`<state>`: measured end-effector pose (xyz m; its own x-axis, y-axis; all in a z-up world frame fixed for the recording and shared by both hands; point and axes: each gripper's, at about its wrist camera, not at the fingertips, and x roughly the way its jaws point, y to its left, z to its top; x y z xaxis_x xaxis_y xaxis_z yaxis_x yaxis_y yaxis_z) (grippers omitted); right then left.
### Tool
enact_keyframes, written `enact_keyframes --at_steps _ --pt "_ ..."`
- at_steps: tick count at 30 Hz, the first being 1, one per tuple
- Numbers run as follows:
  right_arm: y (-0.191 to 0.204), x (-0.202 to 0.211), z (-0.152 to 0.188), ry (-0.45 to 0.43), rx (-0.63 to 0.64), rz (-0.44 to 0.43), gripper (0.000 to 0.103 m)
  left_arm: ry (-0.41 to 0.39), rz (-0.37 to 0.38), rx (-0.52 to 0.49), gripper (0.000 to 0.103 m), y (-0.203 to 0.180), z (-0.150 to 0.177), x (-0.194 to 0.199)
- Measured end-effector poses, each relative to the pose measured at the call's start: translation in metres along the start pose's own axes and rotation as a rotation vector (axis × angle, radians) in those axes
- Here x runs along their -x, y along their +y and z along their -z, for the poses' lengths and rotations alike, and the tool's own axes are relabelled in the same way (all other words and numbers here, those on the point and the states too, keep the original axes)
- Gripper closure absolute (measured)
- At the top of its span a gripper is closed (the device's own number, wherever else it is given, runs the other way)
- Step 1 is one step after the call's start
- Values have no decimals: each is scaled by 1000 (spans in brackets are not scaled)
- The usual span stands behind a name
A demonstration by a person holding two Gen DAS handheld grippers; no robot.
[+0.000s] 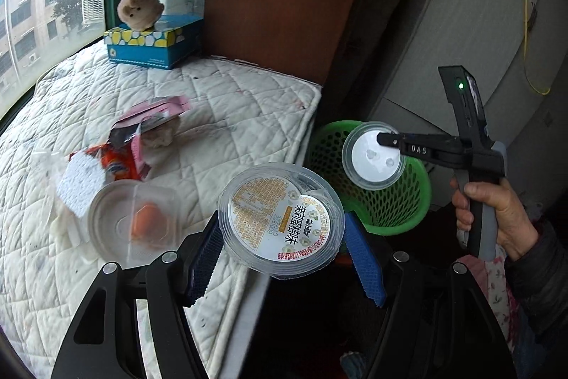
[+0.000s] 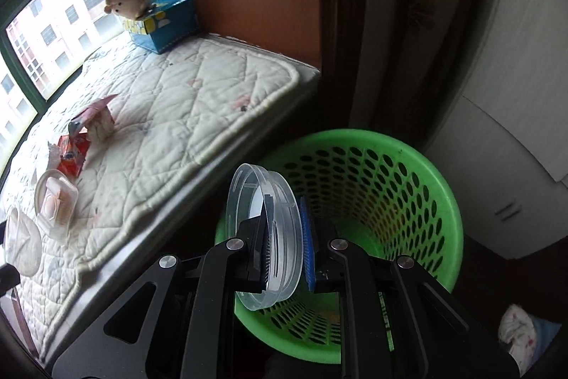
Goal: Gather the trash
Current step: 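Carry the clear cup with the right gripper over the green wastebasket, then open the right gripper to drop the cup into the wastebasket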
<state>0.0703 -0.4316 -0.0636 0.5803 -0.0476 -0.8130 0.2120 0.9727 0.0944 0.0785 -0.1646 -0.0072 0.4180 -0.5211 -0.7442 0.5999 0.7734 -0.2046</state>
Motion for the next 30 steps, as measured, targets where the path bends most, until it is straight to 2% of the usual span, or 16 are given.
enact_keyframes --at_steps 6,8,9,10,15,25,30 --pt "-24 -11 15 40 -41 15 84 3 22 -57 38 -28 -29 -27" --pt "-31 -12 18 43 -58 13 73 8 26 -73 38 -35 -37 -37" --pt "-33 -11 19 41 -65 16 62 10 25 -81 38 -40 -39 -41" --pt "-36 -10 21 35 -70 22 59 15 27 -87 38 -43 -42 -46" --pt "-51 1 27 20 -101 21 57 43 43 -124 38 -63 -49 -70" --pt "-79 48 42 -75 -142 33 36 108 76 -160 38 -98 -53 -118" --pt "-88 65 49 -109 -151 43 32 135 86 -164 38 -111 -52 -137"
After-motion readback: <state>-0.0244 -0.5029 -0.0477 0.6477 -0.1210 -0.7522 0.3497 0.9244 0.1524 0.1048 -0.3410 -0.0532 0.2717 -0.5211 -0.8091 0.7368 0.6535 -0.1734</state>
